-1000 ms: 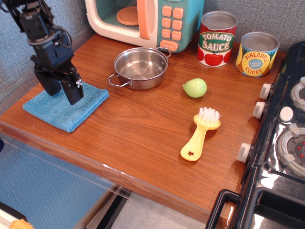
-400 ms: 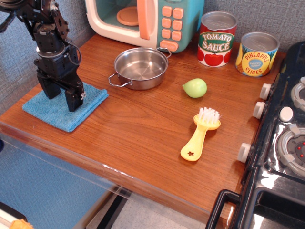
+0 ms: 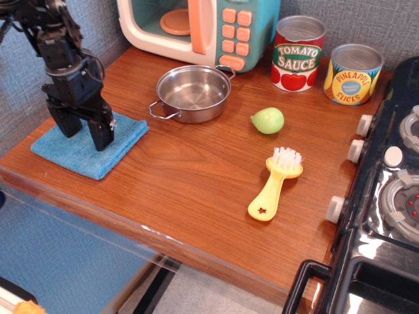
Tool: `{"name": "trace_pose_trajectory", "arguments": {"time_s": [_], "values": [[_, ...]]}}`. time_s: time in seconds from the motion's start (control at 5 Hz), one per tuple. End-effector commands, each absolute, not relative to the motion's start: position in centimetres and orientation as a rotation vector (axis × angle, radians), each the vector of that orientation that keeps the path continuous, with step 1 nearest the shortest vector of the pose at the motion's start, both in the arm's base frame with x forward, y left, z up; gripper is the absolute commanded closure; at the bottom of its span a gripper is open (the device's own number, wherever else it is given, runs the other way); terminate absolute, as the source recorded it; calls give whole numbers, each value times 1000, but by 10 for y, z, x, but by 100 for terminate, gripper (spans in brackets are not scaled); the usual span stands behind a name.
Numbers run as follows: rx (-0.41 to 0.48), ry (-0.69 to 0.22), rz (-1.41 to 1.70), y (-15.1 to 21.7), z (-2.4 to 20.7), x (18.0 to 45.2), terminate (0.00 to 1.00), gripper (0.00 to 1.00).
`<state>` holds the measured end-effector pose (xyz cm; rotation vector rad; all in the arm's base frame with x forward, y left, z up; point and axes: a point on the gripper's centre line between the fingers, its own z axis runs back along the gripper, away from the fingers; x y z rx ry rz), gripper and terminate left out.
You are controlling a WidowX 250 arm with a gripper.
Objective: Move the towel to the right and centered
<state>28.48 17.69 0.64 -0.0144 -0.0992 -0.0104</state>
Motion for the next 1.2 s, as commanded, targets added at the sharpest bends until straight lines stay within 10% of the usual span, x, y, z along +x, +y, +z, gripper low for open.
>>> {"name": "trace_pose_trajectory", "arguments": {"time_s": [0.0,0.4,1.0], "values": [[29,-49,-38,169,-3,277,0,0],[75,-25,-137,111,0,263,0,0],[-131,34,-78,24,3,247,0,0]]}}
